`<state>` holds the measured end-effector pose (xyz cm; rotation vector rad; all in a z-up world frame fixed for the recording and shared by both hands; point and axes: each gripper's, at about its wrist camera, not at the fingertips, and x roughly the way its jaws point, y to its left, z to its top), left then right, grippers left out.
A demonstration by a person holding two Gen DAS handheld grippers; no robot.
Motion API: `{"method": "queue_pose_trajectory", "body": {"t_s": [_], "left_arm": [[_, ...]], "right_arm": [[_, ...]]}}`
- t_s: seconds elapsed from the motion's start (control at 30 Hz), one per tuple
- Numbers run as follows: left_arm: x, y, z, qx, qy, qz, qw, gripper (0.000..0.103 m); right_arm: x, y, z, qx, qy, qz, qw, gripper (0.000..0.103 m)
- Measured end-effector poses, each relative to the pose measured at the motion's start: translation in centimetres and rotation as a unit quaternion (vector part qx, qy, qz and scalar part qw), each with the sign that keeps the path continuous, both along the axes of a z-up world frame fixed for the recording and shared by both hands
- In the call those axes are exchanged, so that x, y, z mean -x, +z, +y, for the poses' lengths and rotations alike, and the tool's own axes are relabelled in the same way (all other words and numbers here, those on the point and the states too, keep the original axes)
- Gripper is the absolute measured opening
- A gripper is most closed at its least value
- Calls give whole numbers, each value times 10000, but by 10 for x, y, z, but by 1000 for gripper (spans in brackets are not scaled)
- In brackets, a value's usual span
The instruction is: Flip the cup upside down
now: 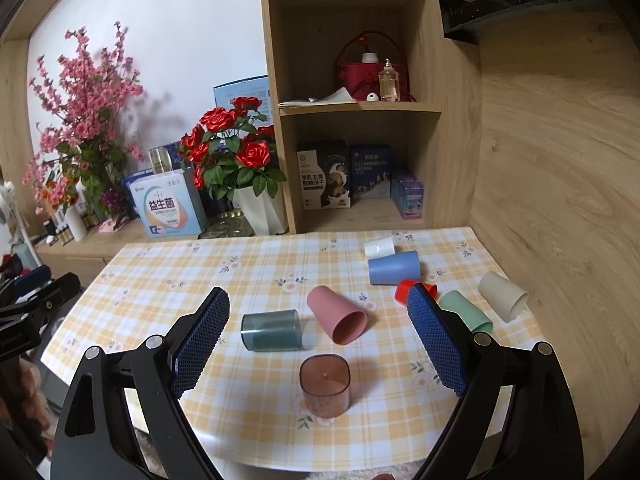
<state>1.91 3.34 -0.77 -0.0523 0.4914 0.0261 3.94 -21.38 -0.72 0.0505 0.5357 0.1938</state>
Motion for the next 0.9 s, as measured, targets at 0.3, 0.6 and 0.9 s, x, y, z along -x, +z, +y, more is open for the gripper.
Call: {"method": "queue_pose_trajectory", "body": {"t_s": [0.3, 0.6, 0.9], "left_arm": [[-1, -3, 2, 10, 19, 37, 10000, 97], [-2, -4, 2, 25, 18, 53, 10000, 97], [-2, -4, 2, 20, 16, 60, 10000, 97]], "right_arm": [[-2, -2, 1, 36, -19, 12, 10000, 87], [-2, -3, 0, 76, -74, -11, 9999, 87], [-2, -2, -1, 97, -118, -34, 9999, 87]]}}
